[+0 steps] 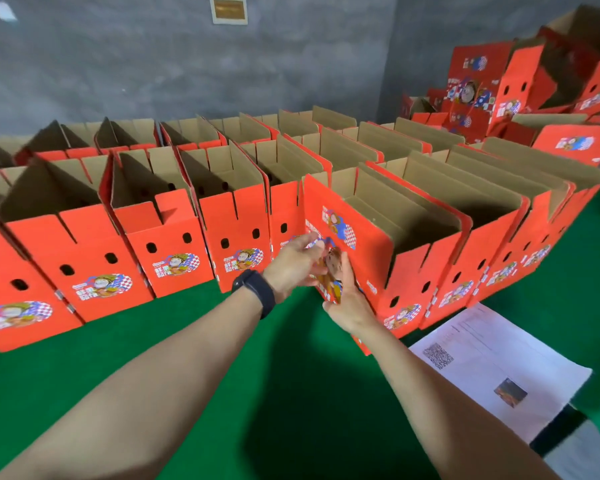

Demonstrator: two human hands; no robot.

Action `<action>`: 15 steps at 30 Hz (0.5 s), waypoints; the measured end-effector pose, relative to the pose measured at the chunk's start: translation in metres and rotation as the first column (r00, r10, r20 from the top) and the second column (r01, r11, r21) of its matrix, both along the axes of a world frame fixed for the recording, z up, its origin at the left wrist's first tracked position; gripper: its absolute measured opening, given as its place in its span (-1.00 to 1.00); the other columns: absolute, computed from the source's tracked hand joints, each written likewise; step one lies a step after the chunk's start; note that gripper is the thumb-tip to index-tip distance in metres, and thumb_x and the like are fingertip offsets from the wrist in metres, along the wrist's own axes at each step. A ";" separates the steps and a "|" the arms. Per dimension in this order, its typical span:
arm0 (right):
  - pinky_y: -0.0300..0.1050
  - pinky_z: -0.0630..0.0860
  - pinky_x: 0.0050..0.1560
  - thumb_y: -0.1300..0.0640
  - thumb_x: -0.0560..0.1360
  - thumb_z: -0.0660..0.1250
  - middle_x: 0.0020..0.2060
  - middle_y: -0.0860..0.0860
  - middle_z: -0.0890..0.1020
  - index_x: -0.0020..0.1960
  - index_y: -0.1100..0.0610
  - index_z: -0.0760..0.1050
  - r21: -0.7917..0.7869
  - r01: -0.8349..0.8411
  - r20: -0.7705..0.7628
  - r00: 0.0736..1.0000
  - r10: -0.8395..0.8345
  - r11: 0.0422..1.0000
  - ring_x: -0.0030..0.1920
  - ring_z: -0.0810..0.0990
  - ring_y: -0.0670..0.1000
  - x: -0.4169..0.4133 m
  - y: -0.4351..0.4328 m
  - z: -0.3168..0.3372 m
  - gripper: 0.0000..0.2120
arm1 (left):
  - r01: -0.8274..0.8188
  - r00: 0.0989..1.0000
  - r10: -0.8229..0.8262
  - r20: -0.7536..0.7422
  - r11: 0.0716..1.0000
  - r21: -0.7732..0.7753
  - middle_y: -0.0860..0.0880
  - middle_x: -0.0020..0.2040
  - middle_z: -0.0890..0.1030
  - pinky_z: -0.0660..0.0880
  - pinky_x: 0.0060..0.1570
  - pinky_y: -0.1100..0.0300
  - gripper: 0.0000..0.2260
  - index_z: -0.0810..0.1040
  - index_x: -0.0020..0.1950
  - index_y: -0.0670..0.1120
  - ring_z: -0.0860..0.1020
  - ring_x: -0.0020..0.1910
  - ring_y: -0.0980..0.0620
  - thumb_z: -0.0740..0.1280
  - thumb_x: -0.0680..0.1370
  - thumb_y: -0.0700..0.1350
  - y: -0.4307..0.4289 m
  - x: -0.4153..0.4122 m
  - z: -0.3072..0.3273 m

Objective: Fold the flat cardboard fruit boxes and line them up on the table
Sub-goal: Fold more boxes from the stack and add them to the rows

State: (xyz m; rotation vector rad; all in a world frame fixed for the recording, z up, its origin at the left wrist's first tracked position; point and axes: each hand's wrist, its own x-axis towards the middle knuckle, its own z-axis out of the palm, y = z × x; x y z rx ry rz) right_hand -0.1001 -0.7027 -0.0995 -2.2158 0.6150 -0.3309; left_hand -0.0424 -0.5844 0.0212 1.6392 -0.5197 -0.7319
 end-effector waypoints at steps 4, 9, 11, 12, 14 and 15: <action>-0.05 0.25 0.42 0.19 0.42 0.38 0.50 -0.03 0.27 0.51 -0.22 -0.34 -0.021 0.035 -0.060 0.998 -0.036 0.999 0.42 0.36 0.13 0.002 -0.011 -0.011 0.04 | -0.110 0.990 0.099 0.096 0.986 0.125 -0.14 0.20 0.55 0.46 -0.12 0.19 -0.73 0.40 0.34 -0.13 0.56 -0.04 -0.04 0.15 0.65 -0.12 0.062 0.013 -0.013; 0.03 0.20 0.47 0.27 0.44 0.39 0.54 -0.03 0.13 0.50 -0.20 -0.38 0.035 0.011 -0.054 0.998 -0.010 0.999 0.47 0.27 0.12 0.021 -0.002 -0.016 0.08 | -0.250 0.964 0.225 0.141 0.948 0.196 -0.11 0.10 0.56 0.47 0.04 0.07 -0.78 0.45 0.26 -0.15 0.58 -0.02 -0.07 0.19 0.64 -0.15 0.151 0.027 -0.024; 0.03 0.17 0.47 0.32 0.43 0.40 0.55 0.02 0.09 0.54 -0.11 -0.31 0.074 0.032 -0.022 0.999 -0.030 0.997 0.49 0.21 0.13 0.034 0.005 -0.010 0.06 | -0.306 0.950 0.285 0.131 0.931 0.198 -0.11 0.09 0.56 0.47 0.00 0.10 -0.80 0.45 0.23 -0.14 0.58 -0.03 -0.07 0.19 0.63 -0.16 0.186 0.030 -0.024; 0.01 0.17 0.46 0.30 0.40 0.43 0.54 0.06 0.13 0.56 -0.05 -0.25 0.030 0.079 -0.006 0.997 -0.079 0.996 0.49 0.21 0.13 0.041 0.011 -0.005 0.04 | -0.337 0.940 0.318 0.123 0.922 0.191 -0.11 0.08 0.56 0.47 -0.05 0.13 -0.82 0.45 0.22 -0.14 0.58 -0.05 -0.05 0.19 0.63 -0.16 0.204 0.030 -0.025; 0.00 0.26 0.40 0.25 0.36 0.48 0.47 0.15 0.29 0.58 0.06 -0.12 -0.100 0.200 0.041 0.980 -0.197 0.975 0.43 0.32 0.16 0.053 0.030 0.008 0.02 | -0.400 0.916 0.386 0.109 0.900 0.171 -0.11 0.07 0.56 0.45 -0.13 0.18 -0.87 0.45 0.16 -0.11 0.58 -0.13 0.00 0.19 0.63 -0.17 0.239 0.030 -0.026; 0.04 0.36 0.34 0.23 0.36 0.46 0.41 0.19 0.38 0.57 0.08 -0.09 -0.129 0.237 0.066 0.971 -0.230 0.963 0.35 0.41 0.20 0.059 0.044 0.016 -0.02 | -0.431 0.902 0.419 0.101 0.888 0.162 -0.11 0.06 0.56 0.44 -0.13 0.18 -0.89 0.45 0.14 -0.10 0.58 -0.14 0.02 0.20 0.63 -0.17 0.256 0.029 -0.027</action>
